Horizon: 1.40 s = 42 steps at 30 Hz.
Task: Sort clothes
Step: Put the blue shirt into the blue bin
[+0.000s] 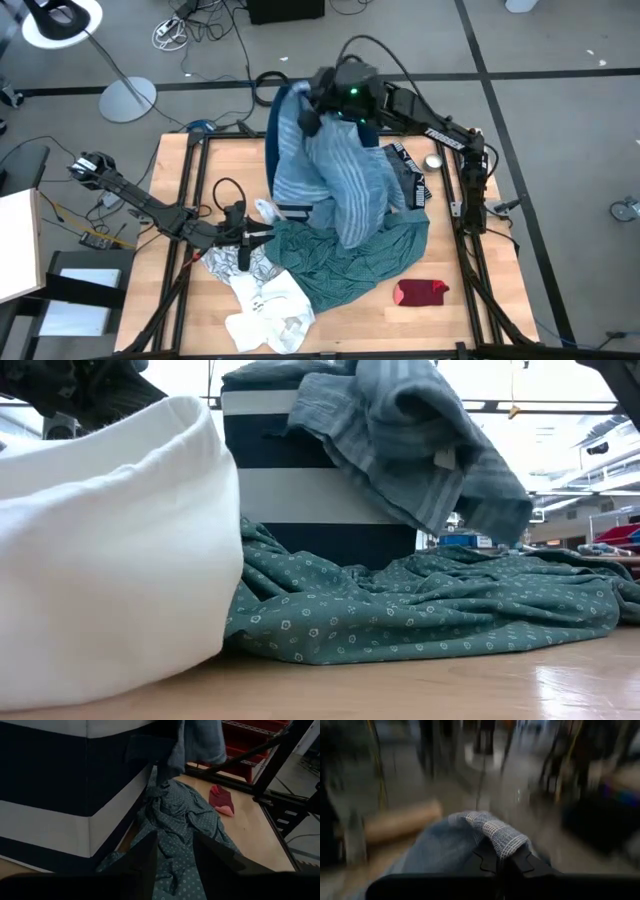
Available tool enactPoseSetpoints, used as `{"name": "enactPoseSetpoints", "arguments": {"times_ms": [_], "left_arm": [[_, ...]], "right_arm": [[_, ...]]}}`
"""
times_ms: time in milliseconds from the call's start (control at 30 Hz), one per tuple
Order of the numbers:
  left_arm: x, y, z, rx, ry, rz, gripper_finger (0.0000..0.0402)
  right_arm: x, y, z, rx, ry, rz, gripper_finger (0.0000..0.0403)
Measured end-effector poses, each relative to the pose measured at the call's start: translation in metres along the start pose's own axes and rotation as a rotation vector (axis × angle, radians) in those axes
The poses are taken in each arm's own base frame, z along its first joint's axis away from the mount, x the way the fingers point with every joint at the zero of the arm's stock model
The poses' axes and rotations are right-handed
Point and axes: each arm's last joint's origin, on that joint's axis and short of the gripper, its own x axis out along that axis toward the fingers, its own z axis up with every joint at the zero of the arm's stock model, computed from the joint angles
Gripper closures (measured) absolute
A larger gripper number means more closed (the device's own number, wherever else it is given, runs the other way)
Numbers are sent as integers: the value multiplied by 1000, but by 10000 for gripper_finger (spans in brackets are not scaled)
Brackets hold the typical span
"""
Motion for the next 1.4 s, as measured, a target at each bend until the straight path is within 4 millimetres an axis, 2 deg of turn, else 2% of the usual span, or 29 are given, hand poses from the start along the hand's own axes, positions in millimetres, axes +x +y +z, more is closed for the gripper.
{"name": "enactPoseSetpoints", "arguments": {"times_ms": [167,333,500,700,833,1067,1200,1400], "left_arm": [[0,0,0,2,1,1,270],[0,0,0,0,-1,0,270],[0,0,1,-6,-6,-2,270],[0,0,0,-9,-4,-2,270],[0,0,0,-9,-3,-2,270],[0,0,1,-10,-4,-4,270],[0,0,1,-10,-4,-4,270],[0,0,0,-9,-3,-4,270]], "right_arm": [[-4,-6,-43,30,424,37,399],[-5,-2,-80,15,735,51,378],[-1,8,-98,4,829,67,328],[-9,18,-93,-17,798,128,260],[-40,12,-70,1,701,155,228],[-115,1,-43,110,579,198,207],[-156,13,-47,101,611,192,206],[-203,55,-80,24,564,127,208]]}}
